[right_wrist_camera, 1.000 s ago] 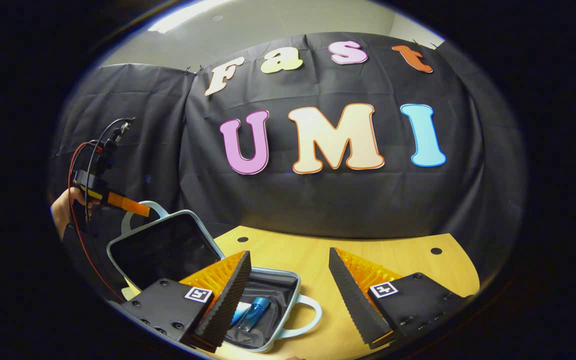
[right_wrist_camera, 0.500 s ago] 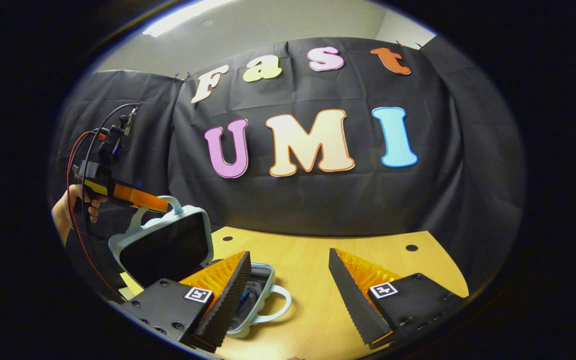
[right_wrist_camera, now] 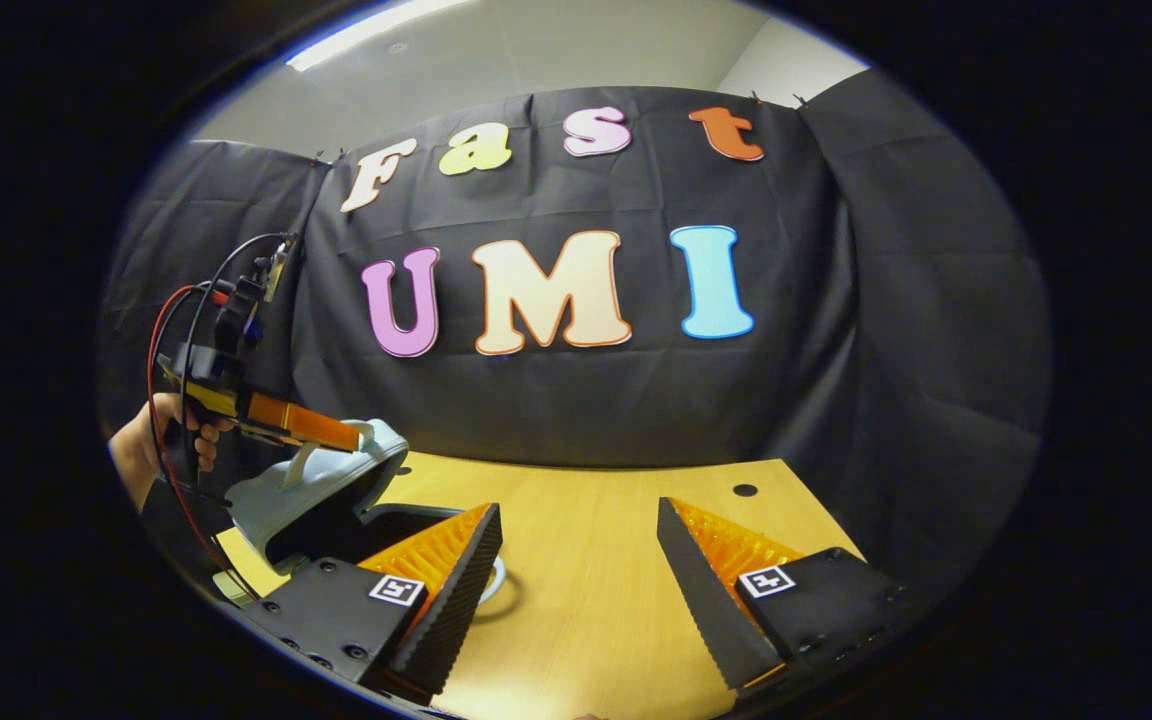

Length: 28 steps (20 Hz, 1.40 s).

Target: First open the suitcase, pack the skin care products into it, and then close the suitcase.

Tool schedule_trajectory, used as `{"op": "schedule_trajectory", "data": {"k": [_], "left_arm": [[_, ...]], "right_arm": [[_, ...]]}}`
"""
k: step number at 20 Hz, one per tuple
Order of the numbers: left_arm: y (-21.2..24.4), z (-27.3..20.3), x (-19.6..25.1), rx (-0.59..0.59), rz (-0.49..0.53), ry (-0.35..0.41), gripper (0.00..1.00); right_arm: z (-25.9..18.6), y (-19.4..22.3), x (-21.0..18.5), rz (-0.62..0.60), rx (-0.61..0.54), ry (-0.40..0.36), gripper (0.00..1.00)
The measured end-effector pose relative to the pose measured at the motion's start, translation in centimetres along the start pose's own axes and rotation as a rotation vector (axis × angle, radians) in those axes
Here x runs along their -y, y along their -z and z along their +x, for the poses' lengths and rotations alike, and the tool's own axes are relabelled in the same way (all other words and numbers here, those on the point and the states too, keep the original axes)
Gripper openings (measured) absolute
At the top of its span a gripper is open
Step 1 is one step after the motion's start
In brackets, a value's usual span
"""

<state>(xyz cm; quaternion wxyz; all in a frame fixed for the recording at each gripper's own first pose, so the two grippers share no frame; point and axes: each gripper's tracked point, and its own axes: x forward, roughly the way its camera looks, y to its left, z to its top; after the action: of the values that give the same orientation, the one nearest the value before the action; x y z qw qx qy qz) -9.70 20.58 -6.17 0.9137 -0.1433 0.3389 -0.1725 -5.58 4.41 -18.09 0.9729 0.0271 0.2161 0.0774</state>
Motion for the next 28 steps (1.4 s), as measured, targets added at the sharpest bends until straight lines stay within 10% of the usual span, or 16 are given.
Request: {"op": "schedule_trajectory", "data": {"k": [21,26,28], "left_arm": [[17.4,13.4,3.4,-0.274,0.19,-0.197,0.13],[11.4,10.6,7.1,0.003,0.351,-0.303,0.97],[7.9,8.1,8.9,0.138,0.333,-0.32,0.96]], "right_arm": [[-2.5,1.5,7.9,0.004,-0.03,0.052,0.98],[-1.9,-0.5,7.8,0.011,-0.007,-0.003,0.98],[-1.5,-3.2,7.1,0.009,0.053,-0.012,0.98]]}}
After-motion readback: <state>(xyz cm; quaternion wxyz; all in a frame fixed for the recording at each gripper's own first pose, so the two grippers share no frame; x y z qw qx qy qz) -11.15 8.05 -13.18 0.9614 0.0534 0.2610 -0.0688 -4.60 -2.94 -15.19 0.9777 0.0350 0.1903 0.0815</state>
